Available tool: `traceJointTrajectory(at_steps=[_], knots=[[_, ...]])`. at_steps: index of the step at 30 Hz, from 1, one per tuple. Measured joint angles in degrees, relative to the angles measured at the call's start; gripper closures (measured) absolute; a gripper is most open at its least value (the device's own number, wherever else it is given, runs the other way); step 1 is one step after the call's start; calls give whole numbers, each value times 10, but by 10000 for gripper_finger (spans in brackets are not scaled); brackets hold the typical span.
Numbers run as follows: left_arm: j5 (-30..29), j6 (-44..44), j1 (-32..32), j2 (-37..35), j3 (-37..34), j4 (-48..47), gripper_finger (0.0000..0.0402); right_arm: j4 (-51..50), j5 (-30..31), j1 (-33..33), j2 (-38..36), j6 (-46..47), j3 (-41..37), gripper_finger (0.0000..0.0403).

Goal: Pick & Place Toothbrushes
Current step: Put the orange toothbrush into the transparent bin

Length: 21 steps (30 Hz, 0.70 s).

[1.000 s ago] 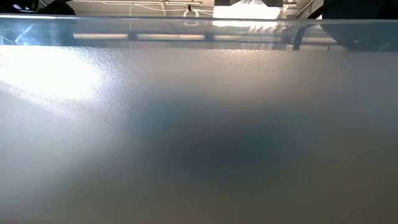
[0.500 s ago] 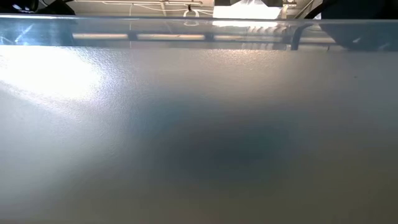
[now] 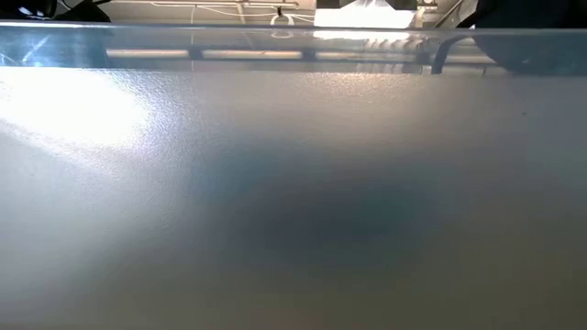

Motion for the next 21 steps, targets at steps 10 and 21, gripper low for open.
traceJointTrajectory(at_steps=[10, 21], knots=[[0, 0, 0, 0, 0, 0, 289, -26, 1, -13, -36, 56, 0, 391], [0, 1, 0, 0, 0, 2, 289, -32, 66, -51, -81, 76, 38, 391]])
